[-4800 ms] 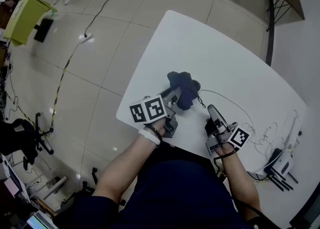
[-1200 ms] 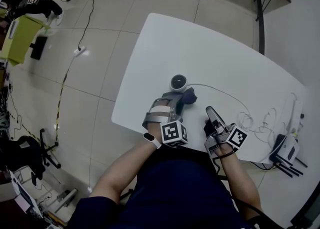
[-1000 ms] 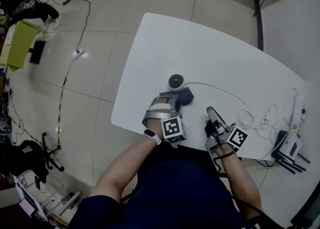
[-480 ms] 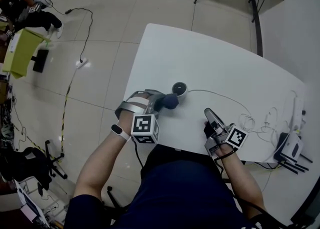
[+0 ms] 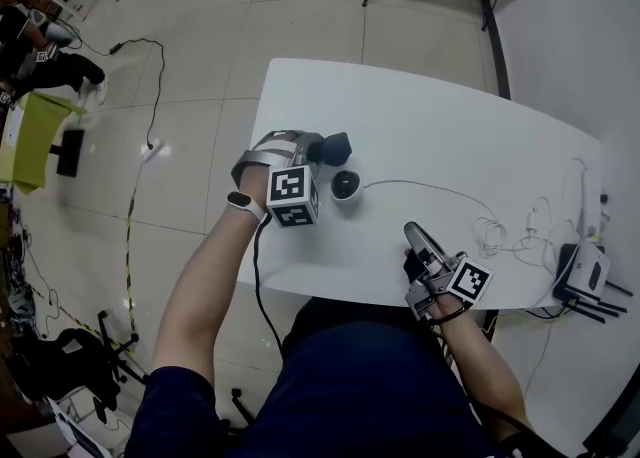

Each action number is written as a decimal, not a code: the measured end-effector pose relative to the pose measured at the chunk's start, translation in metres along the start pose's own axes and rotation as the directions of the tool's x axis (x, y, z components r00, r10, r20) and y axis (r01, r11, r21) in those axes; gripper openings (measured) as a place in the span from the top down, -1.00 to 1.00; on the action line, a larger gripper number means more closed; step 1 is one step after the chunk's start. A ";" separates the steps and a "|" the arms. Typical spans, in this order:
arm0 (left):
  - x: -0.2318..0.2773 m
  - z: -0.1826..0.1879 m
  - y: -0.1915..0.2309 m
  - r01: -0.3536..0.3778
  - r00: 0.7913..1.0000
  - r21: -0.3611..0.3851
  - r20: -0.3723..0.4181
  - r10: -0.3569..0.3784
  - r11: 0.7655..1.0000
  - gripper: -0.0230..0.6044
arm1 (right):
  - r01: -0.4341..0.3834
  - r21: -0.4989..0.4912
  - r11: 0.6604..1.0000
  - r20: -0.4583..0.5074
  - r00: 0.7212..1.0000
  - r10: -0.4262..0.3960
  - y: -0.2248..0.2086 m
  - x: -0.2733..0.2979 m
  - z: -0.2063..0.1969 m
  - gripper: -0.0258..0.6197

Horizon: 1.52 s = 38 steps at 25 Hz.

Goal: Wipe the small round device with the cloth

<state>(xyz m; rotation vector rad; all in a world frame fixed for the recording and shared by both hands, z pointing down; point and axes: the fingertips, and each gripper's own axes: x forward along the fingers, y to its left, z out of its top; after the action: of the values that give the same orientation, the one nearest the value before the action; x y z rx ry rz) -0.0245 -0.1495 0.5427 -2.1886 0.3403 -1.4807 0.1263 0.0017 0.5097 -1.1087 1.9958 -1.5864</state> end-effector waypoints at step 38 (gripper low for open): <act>0.017 -0.012 -0.115 0.021 0.965 -0.661 -0.182 -0.187 0.750 0.59 | -0.049 0.006 0.999 -0.184 0.982 0.049 -0.013 0.020 -0.015 0.72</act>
<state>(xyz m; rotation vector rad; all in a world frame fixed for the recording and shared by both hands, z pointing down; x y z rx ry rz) -0.0360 -0.0610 0.6189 -2.5794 0.9660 -1.9073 0.1083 -0.0049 0.5304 -0.9342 2.1203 -1.7196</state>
